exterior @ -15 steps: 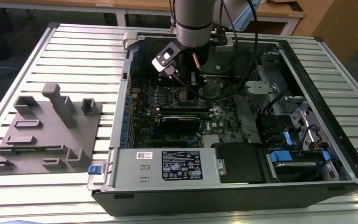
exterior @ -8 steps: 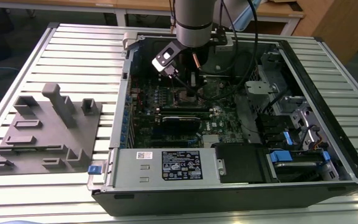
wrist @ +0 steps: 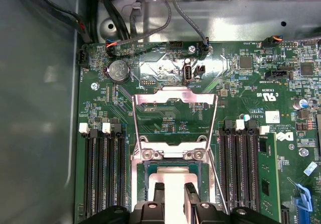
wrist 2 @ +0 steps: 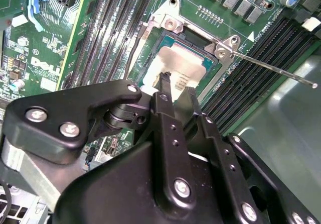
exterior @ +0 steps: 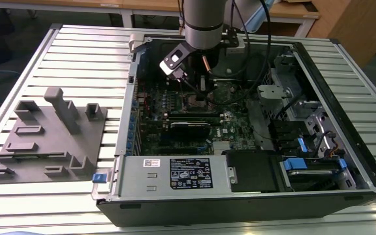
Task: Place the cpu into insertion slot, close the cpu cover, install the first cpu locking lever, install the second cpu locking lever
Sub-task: 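Place the cpu into insertion slot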
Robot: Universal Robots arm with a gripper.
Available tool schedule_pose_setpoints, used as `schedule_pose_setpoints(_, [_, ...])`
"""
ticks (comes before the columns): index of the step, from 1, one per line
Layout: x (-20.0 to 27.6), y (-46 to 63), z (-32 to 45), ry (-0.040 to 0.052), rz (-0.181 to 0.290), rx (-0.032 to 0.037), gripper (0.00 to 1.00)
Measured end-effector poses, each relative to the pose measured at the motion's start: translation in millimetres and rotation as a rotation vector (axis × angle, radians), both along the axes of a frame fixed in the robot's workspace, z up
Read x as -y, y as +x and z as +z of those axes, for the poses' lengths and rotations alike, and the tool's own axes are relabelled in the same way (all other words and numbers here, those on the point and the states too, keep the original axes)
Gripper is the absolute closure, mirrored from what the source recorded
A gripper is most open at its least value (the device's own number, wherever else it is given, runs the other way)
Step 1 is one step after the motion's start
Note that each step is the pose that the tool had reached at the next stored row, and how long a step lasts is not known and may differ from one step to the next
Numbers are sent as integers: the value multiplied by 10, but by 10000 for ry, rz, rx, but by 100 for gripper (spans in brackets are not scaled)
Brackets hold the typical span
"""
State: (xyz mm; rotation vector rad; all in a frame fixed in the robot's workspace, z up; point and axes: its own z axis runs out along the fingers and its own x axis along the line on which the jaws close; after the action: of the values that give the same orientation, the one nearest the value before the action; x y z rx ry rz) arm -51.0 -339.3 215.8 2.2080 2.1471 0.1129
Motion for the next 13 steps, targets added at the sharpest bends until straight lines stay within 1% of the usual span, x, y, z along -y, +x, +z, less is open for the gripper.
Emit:
schedule_pose_setpoints(11, [0,0,6,0,0,-3,71])
schedule_pose_setpoints(12, [0,0,6,-1,0,-19,71])
schedule_pose_setpoints(13, [0,0,6,-2,0,-54,71])
